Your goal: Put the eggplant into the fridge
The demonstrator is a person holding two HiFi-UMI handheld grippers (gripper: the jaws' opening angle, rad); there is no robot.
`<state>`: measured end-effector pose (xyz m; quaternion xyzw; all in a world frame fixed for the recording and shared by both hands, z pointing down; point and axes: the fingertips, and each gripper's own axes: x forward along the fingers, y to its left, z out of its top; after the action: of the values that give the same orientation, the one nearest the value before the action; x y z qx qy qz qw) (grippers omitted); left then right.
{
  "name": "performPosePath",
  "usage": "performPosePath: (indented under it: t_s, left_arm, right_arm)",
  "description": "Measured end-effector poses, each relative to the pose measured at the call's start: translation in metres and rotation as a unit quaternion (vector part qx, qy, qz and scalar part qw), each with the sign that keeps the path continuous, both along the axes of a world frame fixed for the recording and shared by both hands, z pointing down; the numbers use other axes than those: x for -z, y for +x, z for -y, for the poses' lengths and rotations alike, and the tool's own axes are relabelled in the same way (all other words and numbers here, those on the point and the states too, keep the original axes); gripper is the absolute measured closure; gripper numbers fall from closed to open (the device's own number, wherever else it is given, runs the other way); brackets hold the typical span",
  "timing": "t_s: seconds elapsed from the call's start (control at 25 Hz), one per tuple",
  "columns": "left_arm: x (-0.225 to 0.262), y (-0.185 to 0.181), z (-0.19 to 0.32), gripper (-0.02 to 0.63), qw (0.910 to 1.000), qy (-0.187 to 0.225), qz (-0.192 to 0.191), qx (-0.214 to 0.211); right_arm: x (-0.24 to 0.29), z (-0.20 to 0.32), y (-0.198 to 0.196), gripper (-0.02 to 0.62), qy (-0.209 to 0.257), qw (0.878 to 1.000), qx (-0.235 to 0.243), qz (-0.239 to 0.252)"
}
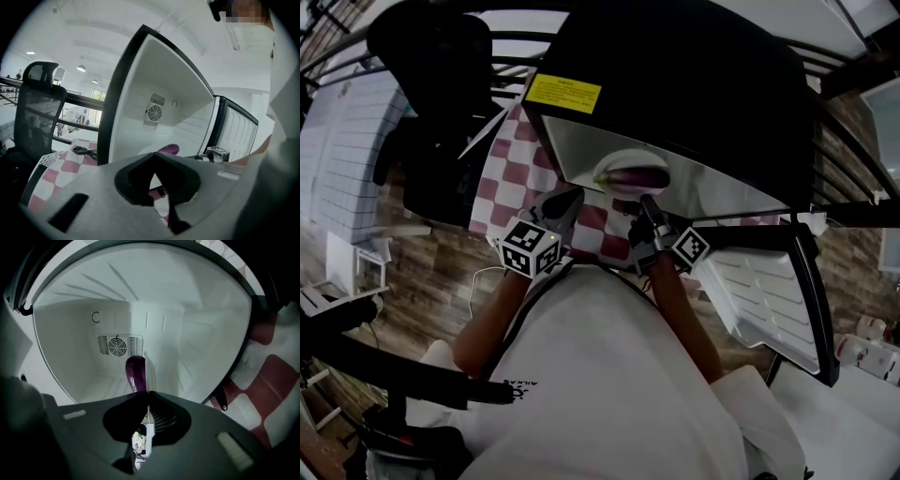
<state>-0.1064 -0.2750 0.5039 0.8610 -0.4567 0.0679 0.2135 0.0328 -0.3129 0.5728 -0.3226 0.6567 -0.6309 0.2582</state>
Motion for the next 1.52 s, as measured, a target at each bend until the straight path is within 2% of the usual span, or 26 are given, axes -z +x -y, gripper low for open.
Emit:
performPosePath:
  t_s: [0.4, 0.68, 0.92, 1.52]
  left_arm:
    - [-0.003, -0.01, 0.007, 0.6, 0.9996, -0.001, 0.001, -0.028]
    - [-0.009, -0.001, 0.014, 0.6, 0.9985, -0.004, 0.008, -0.055]
    - [-0.014, 0.006, 0.019, 0.6, 0.9973, -0.009, 0.017, -0.071]
    - [-0.015, 0.002, 0.019, 0.6, 0.9971, -0.013, 0.028, -0.07]
  right_arm:
    - [-0.027, 0.023, -0.004, 0.572, -0.022, 0.999, -0.044, -0.007]
    - [-0.063, 0.048, -0.001, 0.572, -0.029, 0.998, -0.06, -0.021]
    - [-0.065, 0.062, -0.009, 0.572, -0.047, 0.996, -0.077, -0.017]
    - [-0.088, 0.078, -0.006, 0.574, -0.088, 0.991, -0.09, -0.043]
